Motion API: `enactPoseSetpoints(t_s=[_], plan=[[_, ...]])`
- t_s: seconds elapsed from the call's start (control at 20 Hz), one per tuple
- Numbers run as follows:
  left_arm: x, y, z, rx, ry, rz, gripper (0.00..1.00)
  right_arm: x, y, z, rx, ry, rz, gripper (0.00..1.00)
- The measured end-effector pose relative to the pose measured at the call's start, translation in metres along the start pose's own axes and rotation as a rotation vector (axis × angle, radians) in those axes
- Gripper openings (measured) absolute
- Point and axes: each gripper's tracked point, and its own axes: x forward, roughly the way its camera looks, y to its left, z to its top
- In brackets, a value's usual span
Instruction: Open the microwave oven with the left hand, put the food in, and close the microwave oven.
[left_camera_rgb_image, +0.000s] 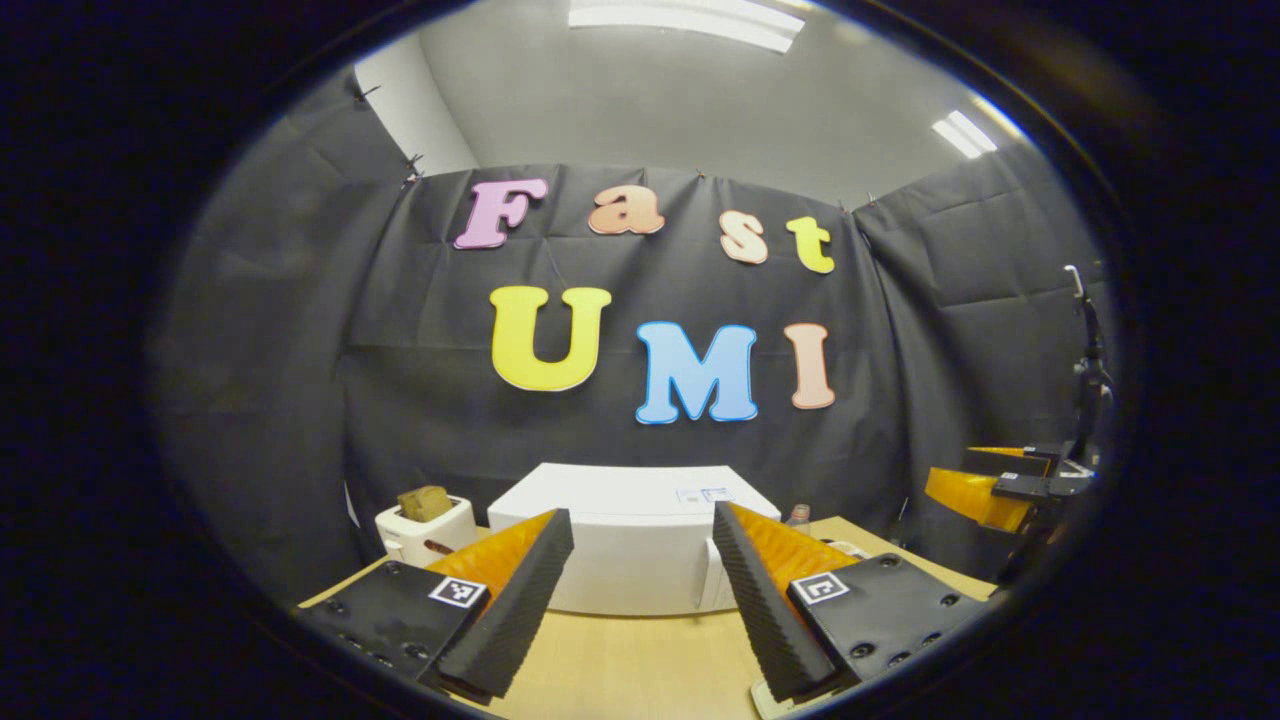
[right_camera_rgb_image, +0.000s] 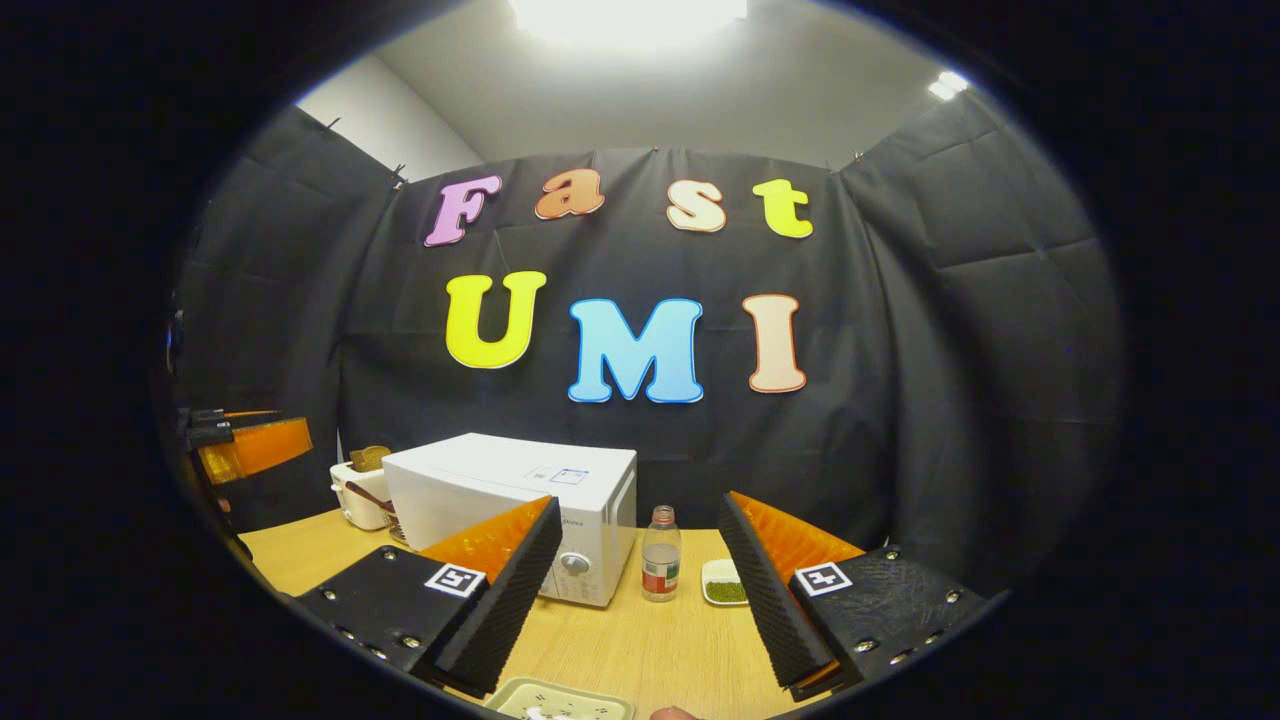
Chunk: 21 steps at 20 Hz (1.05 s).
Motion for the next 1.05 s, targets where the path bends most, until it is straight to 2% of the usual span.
enactPoseSetpoints(t_s=[0.55, 1.05], plan=[[-0.007, 0.021, 0.009, -0.025, -0.033, 0.02, 0.94, -0.001, 0.025, 0.017, -0.021, -0.031, 0.028, 0.96], [0.007, 0.011, 0.006, -0.016, -0.043, -0.021, 0.94, -0.004, 0.025, 0.029, -0.033, -0.058, 0.003, 0.96]])
